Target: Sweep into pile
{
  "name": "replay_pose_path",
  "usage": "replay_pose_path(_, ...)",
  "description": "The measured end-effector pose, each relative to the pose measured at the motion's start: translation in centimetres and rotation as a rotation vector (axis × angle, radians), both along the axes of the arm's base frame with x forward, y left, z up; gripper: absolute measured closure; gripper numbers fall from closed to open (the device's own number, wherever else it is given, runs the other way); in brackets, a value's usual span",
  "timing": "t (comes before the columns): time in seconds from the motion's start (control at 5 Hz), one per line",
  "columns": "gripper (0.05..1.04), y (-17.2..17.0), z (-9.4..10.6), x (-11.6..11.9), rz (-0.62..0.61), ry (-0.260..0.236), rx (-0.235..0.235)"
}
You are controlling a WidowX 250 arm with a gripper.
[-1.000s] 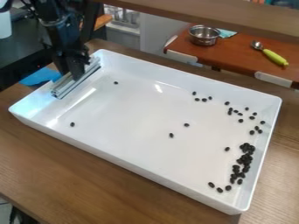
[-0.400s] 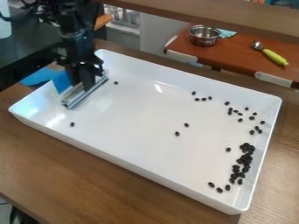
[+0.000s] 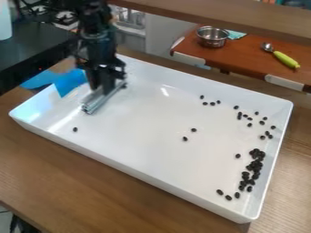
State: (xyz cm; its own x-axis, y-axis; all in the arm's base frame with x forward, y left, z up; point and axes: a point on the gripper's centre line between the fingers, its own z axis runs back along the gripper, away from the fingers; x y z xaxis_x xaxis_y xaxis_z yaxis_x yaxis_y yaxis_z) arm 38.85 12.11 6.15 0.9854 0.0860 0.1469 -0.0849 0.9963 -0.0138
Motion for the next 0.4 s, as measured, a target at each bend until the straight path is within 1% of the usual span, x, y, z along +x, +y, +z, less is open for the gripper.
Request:
replay_pose_path(0.2,0.758,-2.5,0.0,0.2,-0.018,0.022,-0.033)
replay_pose_path(0.4,0.758,-5.3,0.0,0.6,-0.038,0.035,-0.056)
